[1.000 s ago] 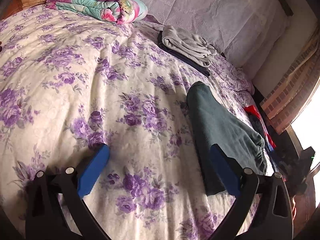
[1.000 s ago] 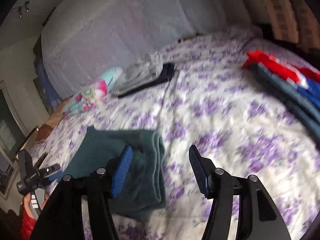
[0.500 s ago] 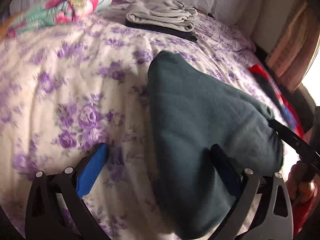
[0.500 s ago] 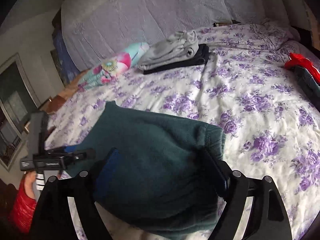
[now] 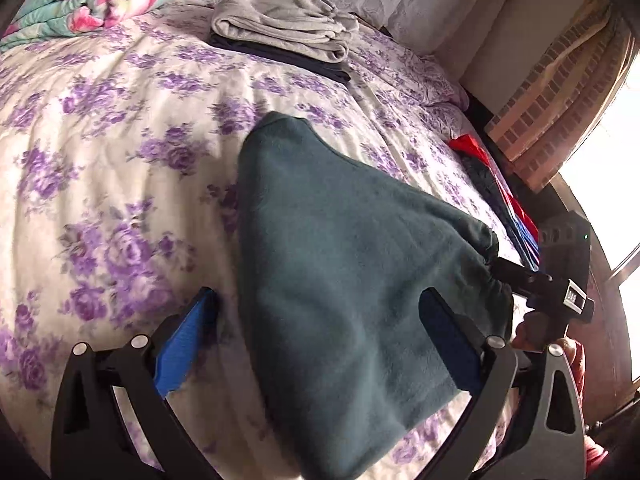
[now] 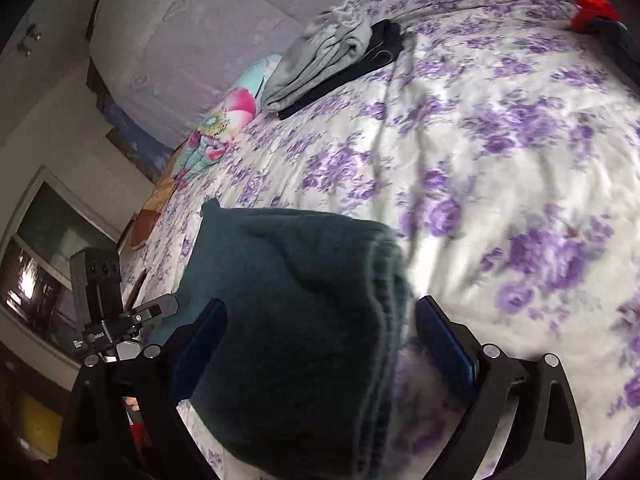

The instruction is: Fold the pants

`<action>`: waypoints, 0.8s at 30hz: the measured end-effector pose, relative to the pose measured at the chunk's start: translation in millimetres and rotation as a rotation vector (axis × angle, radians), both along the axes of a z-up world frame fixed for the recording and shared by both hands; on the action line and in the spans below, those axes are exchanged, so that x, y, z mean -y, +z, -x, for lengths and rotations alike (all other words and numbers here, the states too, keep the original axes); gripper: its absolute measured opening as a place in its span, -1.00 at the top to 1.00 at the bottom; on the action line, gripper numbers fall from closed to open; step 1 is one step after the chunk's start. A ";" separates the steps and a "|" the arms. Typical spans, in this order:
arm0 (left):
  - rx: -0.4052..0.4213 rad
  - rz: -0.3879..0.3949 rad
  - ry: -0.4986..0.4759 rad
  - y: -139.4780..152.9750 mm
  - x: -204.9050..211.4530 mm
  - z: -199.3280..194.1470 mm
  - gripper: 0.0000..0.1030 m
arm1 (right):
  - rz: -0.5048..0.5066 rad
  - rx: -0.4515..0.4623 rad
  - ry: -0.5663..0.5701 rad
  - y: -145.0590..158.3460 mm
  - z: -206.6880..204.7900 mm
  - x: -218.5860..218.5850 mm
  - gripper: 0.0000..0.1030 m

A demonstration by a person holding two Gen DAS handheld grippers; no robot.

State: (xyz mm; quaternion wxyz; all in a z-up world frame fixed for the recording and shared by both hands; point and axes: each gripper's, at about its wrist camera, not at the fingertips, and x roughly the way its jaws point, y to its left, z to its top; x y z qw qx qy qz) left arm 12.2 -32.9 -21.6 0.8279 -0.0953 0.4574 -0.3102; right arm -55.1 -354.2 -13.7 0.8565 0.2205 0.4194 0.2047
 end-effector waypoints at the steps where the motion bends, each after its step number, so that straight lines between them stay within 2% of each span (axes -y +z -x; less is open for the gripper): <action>1: 0.008 -0.026 -0.012 -2.4 6.0 -1.5 -0.89 | 0.012 0.008 -0.008 0.7 0.4 -4.1 -0.87; 2: 0.028 -0.057 -0.022 -4.0 11.7 0.1 -0.89 | 0.020 0.019 -0.023 1.2 2.4 -6.4 -0.83; 3: 0.047 -0.083 -0.028 -3.3 15.1 2.5 -0.89 | 0.036 0.030 -0.053 1.1 6.0 -6.4 -0.55; 4: 0.061 -0.100 -0.037 -1.7 19.0 5.6 -0.88 | 0.014 0.032 -0.075 -0.5 8.6 -1.6 -0.07; 5: 0.079 -0.101 -0.044 0.4 20.0 9.4 -0.68 | -0.049 0.031 -0.078 -3.3 11.7 5.2 0.09; 6: 0.105 -0.113 -0.032 2.5 19.7 13.6 -0.32 | -0.086 0.038 -0.087 -5.5 16.0 11.8 0.27; 7: 0.133 -0.138 -0.007 4.4 18.4 17.2 -0.19 | -0.111 0.048 -0.090 -5.1 18.5 15.9 0.36; 9: 0.156 -0.129 0.000 6.3 15.1 19.8 0.20 | -0.097 0.068 -0.087 -2.3 19.9 13.3 0.36; 12: 0.177 -0.128 0.021 6.6 13.0 18.8 0.32 | -0.081 0.062 -0.087 -2.7 16.7 11.0 0.36; 15: 0.183 -0.152 0.030 4.0 16.1 18.2 0.29 | -0.103 0.046 -0.086 -5.1 13.9 13.8 0.29; 20: 0.186 -0.213 0.058 1.7 20.5 21.1 -0.05 | -0.066 0.045 -0.087 -4.5 15.2 9.1 0.20; 24: 0.178 -0.203 0.059 1.0 17.8 20.7 -0.06 | -0.067 0.039 -0.087 -5.7 14.2 9.0 0.16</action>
